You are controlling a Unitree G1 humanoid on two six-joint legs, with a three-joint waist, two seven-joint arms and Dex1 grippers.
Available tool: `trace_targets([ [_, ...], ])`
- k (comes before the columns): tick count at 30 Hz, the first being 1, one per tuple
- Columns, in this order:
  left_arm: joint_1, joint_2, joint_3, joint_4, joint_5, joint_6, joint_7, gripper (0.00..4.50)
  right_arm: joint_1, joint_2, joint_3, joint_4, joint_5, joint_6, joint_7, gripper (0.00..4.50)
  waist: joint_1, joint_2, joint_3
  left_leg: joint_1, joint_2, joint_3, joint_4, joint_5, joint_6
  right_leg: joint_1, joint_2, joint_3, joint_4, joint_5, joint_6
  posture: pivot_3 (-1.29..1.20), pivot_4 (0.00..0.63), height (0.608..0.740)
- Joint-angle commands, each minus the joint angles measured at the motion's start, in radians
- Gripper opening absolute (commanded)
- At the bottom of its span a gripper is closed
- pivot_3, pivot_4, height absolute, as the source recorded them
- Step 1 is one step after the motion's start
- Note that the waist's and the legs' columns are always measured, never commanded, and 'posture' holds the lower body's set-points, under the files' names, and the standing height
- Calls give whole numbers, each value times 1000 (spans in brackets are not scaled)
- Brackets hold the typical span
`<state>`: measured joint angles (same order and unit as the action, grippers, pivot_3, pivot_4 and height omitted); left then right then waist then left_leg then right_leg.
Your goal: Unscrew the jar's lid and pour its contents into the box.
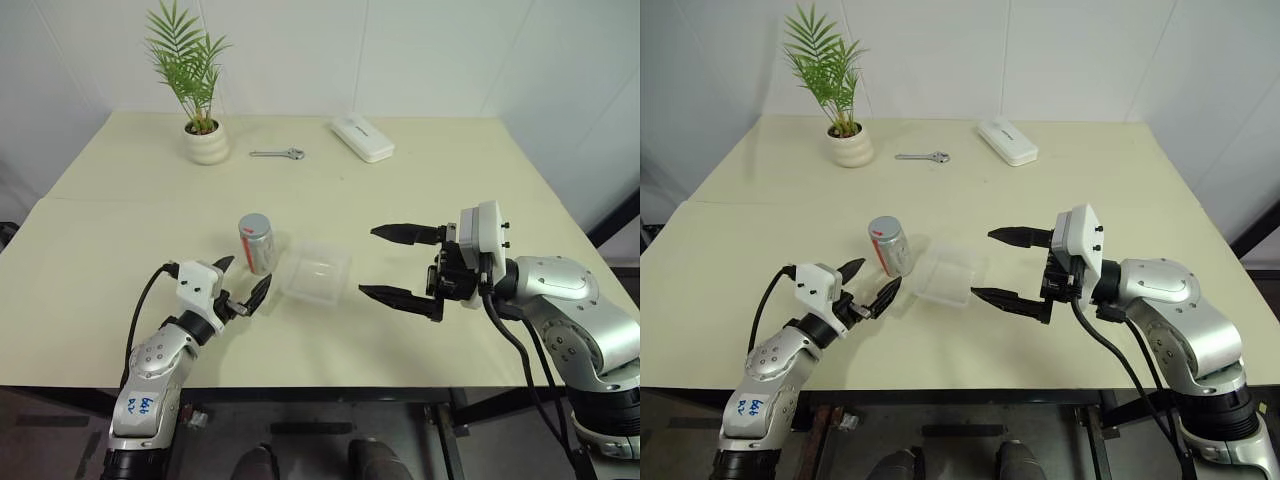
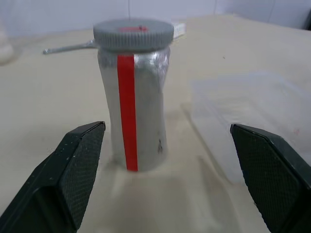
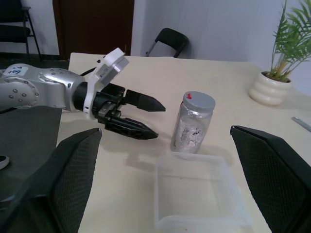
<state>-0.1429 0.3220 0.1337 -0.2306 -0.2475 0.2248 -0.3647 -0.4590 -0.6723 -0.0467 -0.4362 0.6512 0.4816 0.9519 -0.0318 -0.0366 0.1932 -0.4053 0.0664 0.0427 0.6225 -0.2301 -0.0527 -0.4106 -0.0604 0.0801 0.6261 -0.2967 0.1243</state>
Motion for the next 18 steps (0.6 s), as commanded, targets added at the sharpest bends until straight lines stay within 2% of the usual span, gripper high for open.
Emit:
trace_targets([
  [1,-35,-8,0,51,34,-64,21,4360,12,-1,-23,-60,29,10,-21,4500,1,0,0,0,0,0,0,0,0,0,0,0,0,0,0,0,150,740],
  [18,-205,-39,-26,293,86,-168,40,4360,23,34,2,-109,9,15,-109,4500,2,0,0,-1,0,0,0,0,0,0,0,1,-1,2,3,0,150,740],
])
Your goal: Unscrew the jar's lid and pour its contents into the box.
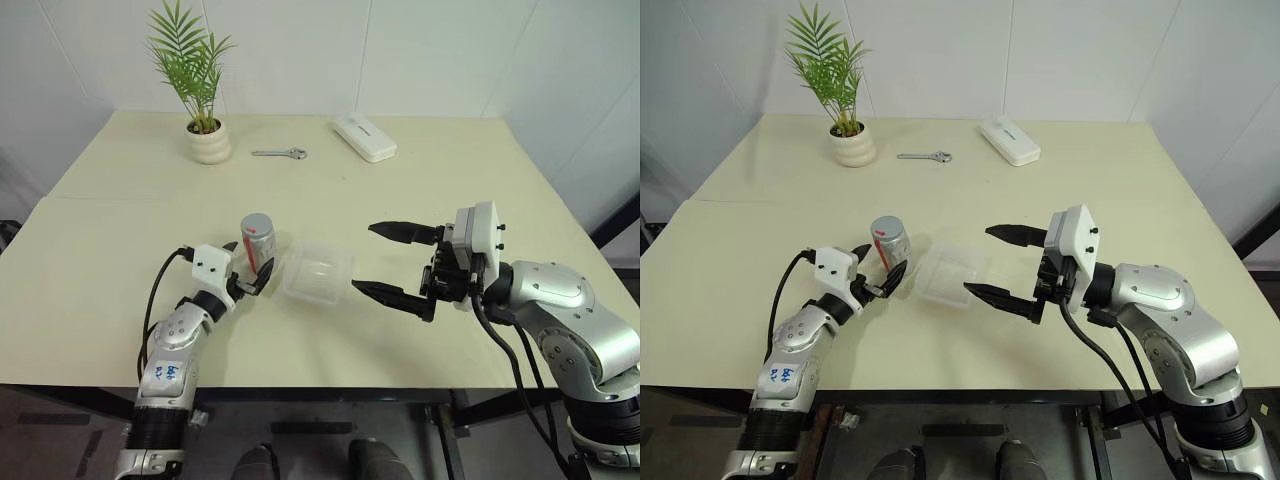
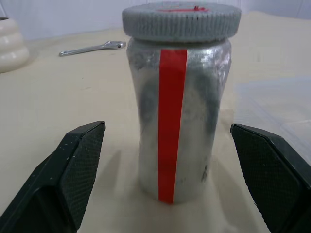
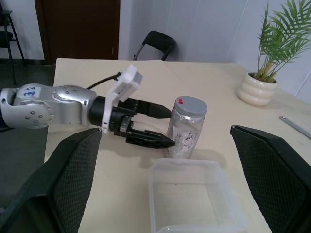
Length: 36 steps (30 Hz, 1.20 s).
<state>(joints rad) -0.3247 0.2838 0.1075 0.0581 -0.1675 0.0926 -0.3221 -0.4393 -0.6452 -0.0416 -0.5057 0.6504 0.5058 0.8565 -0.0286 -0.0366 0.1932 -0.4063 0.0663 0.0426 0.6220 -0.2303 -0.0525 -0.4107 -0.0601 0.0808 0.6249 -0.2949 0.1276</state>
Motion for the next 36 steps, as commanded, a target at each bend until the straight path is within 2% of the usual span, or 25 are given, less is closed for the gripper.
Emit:
trace_targets([
  [1,-42,-4,-5,23,11,-48,-2,4360,5,11,-1,-42,9,-9,-18,4500,0,0,0,0,0,0,0,0,0,0,0,0,0,0,0,0,150,740],
  [8,-132,-28,-29,116,36,-85,7,4360,12,20,6,-54,6,-8,-34,4500,1,0,0,0,0,0,0,0,0,0,1,0,-1,1,2,0,150,740],
  [16,-162,-35,-33,149,66,-85,31,4360,24,26,6,-62,2,-12,-57,4500,1,0,0,0,0,0,-1,0,0,0,1,0,-2,1,2,0,150,740],
  [19,-165,-34,-38,152,70,-79,35,3874,29,27,2,-65,0,-12,-66,4500,1,0,0,0,0,0,-1,0,0,0,1,0,-2,1,2,0,150,740],
  [25,-177,-33,-35,167,79,-64,51,1984,37,25,-4,-64,-2,-13,-79,4500,1,0,0,0,0,0,-1,0,0,0,1,0,-2,1,2,0,150,740],
  [31,-192,-42,-13,175,41,-86,35,1931,47,25,-8,-60,-1,-15,-85,4500,1,0,0,0,0,0,-1,0,0,0,1,0,-2,1,2,0,150,740],
  [36,-230,65,54,51,-170,-53,-224,1931,-26,40,-12,-32,-18,9,-150,4500,-4,0,0,-1,0,0,-1,0,0,-1,1,0,-1,1,2,0,150,740],
])
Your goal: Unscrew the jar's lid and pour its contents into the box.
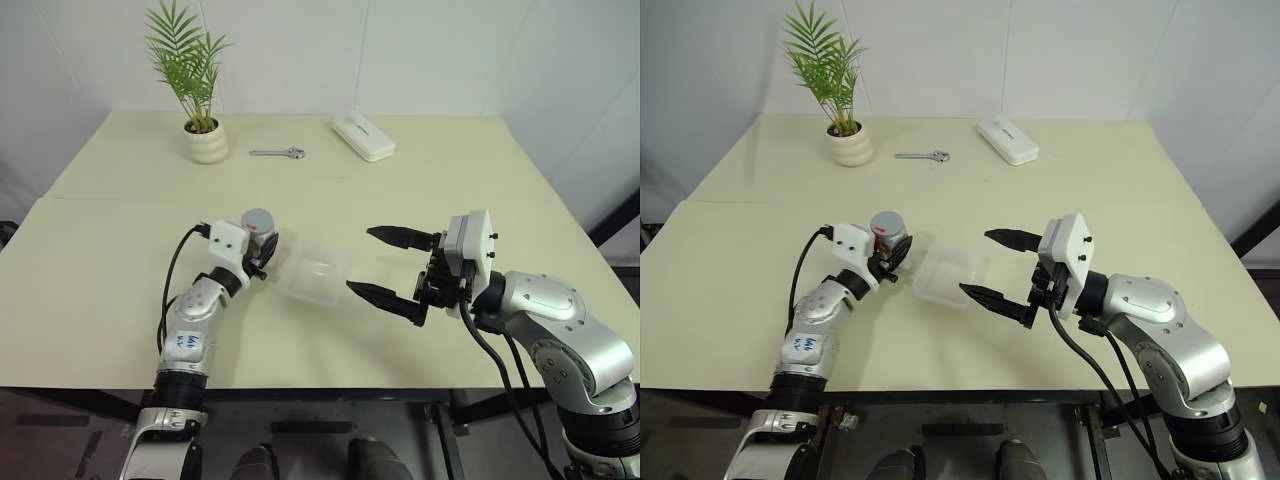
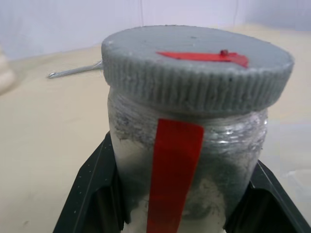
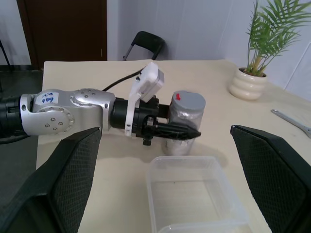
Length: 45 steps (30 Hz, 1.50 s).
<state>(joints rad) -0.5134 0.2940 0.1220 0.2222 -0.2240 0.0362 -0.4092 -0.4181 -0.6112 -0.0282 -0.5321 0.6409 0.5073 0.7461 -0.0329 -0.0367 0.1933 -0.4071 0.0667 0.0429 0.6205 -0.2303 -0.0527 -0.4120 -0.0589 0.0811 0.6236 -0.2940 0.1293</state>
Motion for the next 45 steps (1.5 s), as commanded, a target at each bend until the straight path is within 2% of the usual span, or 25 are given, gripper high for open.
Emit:
trace_targets([
  [1,-39,107,34,-146,-172,53,-245,1931,-86,7,-21,-5,1,40,-63,4500,-1,0,0,0,0,0,0,0,0,0,0,0,0,0,0,0,150,740],
  [3,-42,193,32,-193,-269,149,-400,1931,-156,10,-12,-1,23,103,-98,4500,-3,0,0,0,0,0,-1,0,-1,-1,0,0,1,0,-1,0,150,740],
  [5,-47,252,10,-224,-322,233,-488,1931,-215,23,-1,4,53,160,-115,4500,-1,0,0,1,0,1,-2,0,-1,-1,0,0,1,-1,-2,0,150,740],
  [8,-62,287,-36,-266,-352,310,-564,1931,-306,59,43,23,62,253,-163,4500,2,0,0,1,0,0,-4,0,-1,-1,0,0,0,-2,-3,0,150,740],
  [11,-81,279,-69,-276,-337,339,-581,1931,-347,108,54,39,83,301,-195,4500,5,0,0,-1,0,0,-4,0,0,-1,0,0,-2,-2,-3,0,150,740],
  [14,-114,230,-111,-272,-309,341,-553,1931,-339,160,99,45,74,298,-191,4500,6,0,0,-2,0,0,-4,0,0,-2,0,0,-2,-2,-3,0,150,740],
  [24,-127,196,-130,-277,-299,359,-551,1931,-343,222,130,81,-6,267,-226,4500,-2,0,0,-2,1,0,-4,0,0,-4,1,0,1,-3,-2,0,150,740],
  [39,-147,159,-139,-272,-257,342,-536,1931,-335,225,135,101,-28,276,-177,4500,2,0,0,-3,0,0,-4,0,0,-4,1,0,0,-3,-2,0,150,740],
  [42,-146,157,-138,-278,-254,343,-535,1931,-338,230,136,99,-26,275,-171,3849,1,0,0,-3,0,0,-4,0,0,-4,1,0,0,-3,-2,0,150,740],
  [45,-145,158,-137,-277,-249,340,-537,1931,-347,235,132,96,-20,281,-170,2824,2,0,0,-3,0,0,-4,0,0,-4,1,0,0,-3,-2,0,150,740],
])
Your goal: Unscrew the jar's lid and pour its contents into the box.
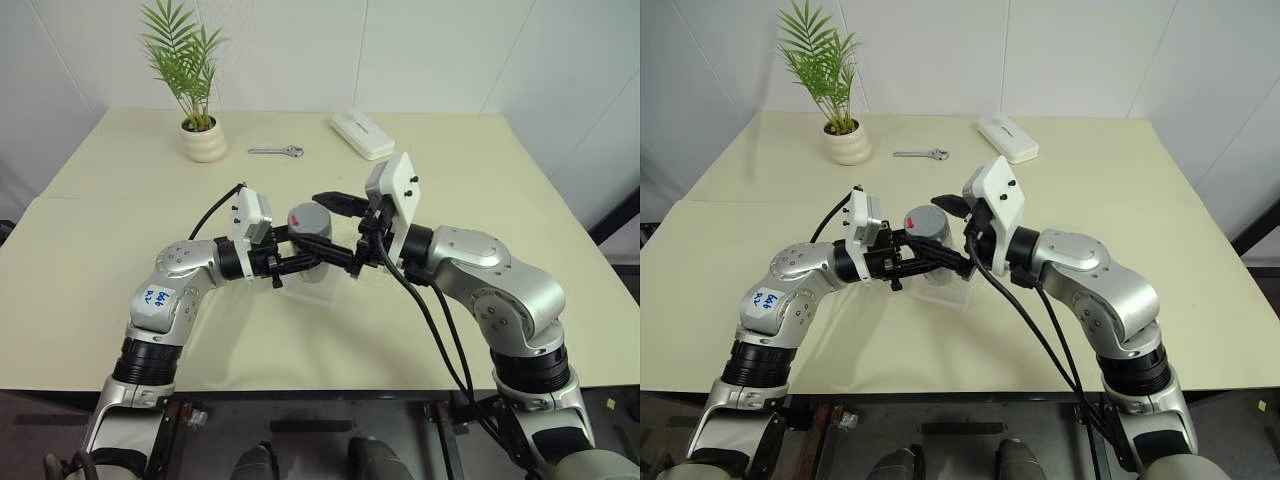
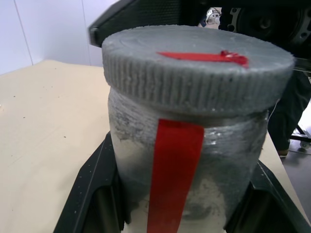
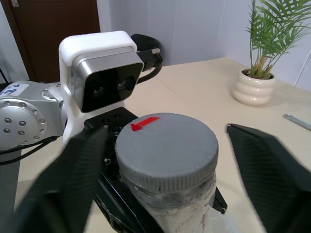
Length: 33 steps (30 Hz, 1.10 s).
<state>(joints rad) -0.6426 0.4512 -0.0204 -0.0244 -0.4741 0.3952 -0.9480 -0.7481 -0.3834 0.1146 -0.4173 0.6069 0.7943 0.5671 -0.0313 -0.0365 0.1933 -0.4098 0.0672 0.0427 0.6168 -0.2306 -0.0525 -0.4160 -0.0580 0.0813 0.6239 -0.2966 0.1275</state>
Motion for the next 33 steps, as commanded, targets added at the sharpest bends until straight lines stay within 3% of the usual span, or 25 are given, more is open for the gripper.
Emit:
trace_targets([
  [1,-17,0,6,-29,1,-20,2,1931,-20,10,-12,-19,14,-4,6,2555,0,0,0,0,0,0,0,0,0,0,0,0,0,0,0,0,150,740],
  [8,-24,20,-4,3,13,-38,-49,1931,-36,-11,-33,-19,49,-1,64,2539,0,0,0,0,0,0,0,0,0,0,0,0,0,0,0,0,150,740],
  [18,-176,91,-31,139,-137,89,-444,1931,-126,-180,-2,78,139,-69,542,2539,0,0,0,-1,0,0,0,0,0,0,0,-1,-2,0,0,0,150,740],
  [28,-176,82,-17,135,-122,79,-445,1931,-173,-205,-11,178,84,-135,598,2539,0,0,0,-2,0,0,0,0,1,-1,0,0,-1,-1,1,0,150,740],
  [33,-152,94,-17,119,-100,53,-436,1931,-162,-217,-32,180,92,-90,563,4134,0,0,0,-2,0,0,1,0,1,-1,0,0,0,-1,1,0,150,740],
])
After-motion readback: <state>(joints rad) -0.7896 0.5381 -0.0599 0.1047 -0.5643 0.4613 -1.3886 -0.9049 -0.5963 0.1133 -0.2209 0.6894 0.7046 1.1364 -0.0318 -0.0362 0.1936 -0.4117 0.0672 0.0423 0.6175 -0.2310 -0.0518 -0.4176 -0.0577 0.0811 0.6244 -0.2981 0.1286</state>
